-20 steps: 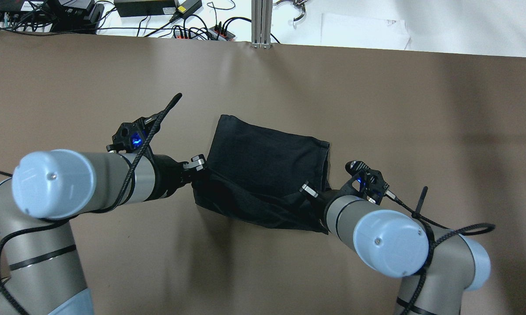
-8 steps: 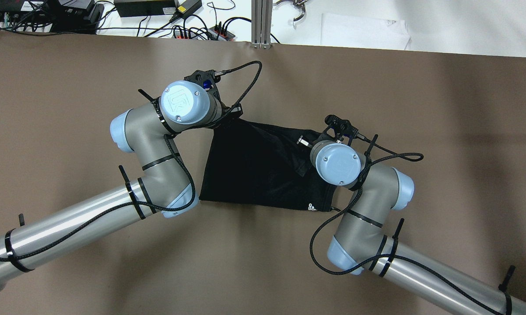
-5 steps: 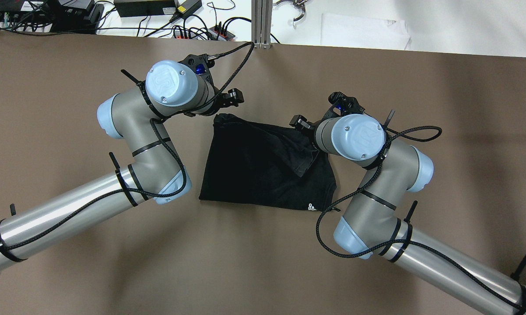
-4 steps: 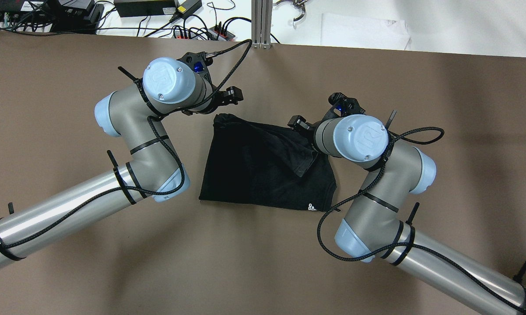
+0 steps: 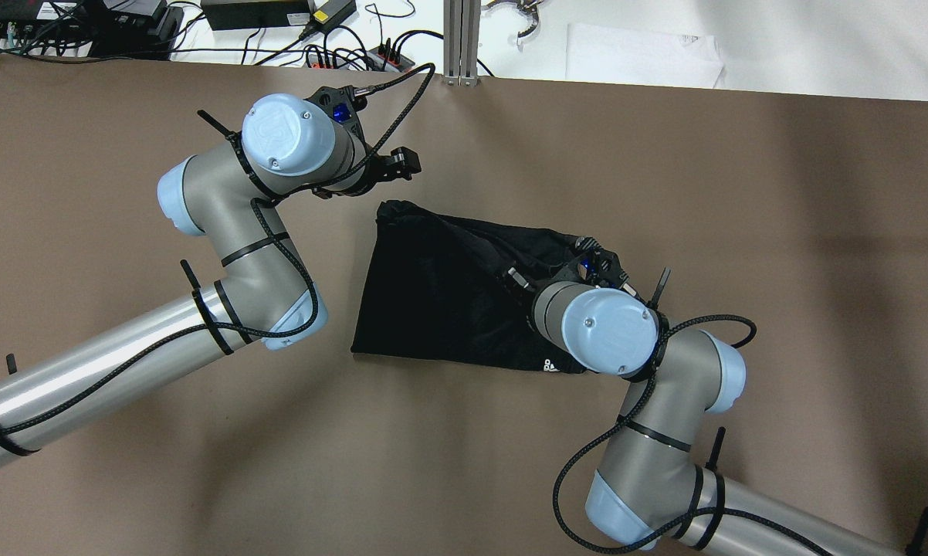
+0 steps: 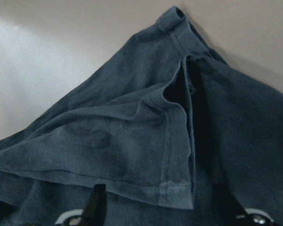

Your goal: Fold clothes

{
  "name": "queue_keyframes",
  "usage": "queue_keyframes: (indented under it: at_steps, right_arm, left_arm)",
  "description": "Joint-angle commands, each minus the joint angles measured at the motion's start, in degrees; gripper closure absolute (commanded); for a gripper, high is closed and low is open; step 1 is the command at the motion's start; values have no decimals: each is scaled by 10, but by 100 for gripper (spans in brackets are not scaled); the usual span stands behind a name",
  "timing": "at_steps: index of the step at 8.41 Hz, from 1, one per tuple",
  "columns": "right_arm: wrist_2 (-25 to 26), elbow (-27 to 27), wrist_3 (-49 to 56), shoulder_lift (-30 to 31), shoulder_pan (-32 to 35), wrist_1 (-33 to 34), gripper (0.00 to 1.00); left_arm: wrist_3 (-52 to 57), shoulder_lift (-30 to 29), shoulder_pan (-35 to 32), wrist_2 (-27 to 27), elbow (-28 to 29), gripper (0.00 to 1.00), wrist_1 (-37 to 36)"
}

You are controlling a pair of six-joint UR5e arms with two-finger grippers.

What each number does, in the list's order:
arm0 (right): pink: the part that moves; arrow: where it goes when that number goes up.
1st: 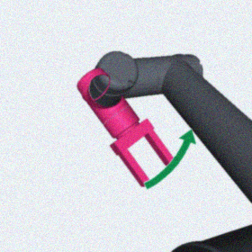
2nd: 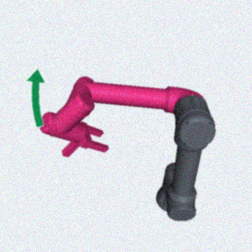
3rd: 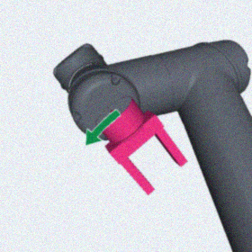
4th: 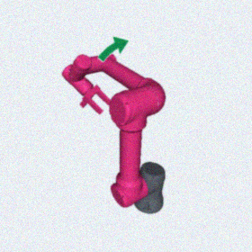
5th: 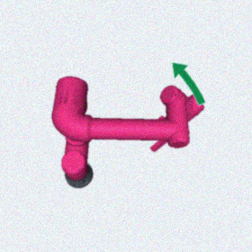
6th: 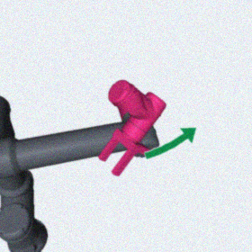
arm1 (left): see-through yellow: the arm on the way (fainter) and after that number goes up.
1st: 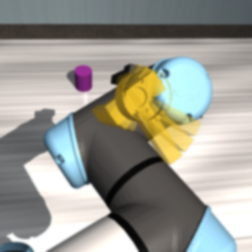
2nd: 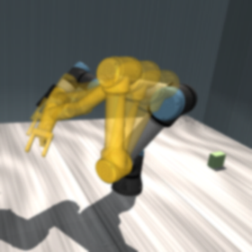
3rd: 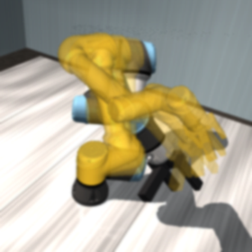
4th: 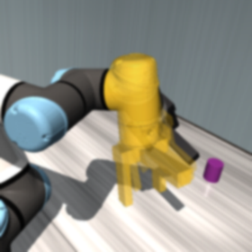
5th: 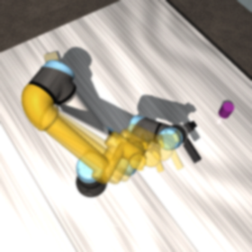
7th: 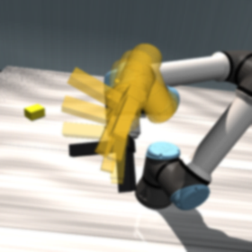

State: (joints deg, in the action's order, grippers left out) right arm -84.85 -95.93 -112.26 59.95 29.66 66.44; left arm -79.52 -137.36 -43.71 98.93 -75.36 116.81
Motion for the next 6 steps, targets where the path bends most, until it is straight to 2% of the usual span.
queue_keyframes:
  at_steps: [1, 2, 4, 6]
  right_arm:
    - [25, 3, -29, 7, -22, -3, 40]
    - [25, 2, -37, 5, -23, -3, 58]
    - [28, 2, -45, 4, -18, -5, 100]
    - [42, 4, -38, 3, 4, -4, 100]
  left_arm:
    - [1, 3, -1, 0, 0, 0, 0]
    - [1, 3, -1, 0, 0, 0, 1]
    - [1, 3, -1, 0, 0, 0, 1]
    - [1, 7, -1, -1, 0, 0, 1]
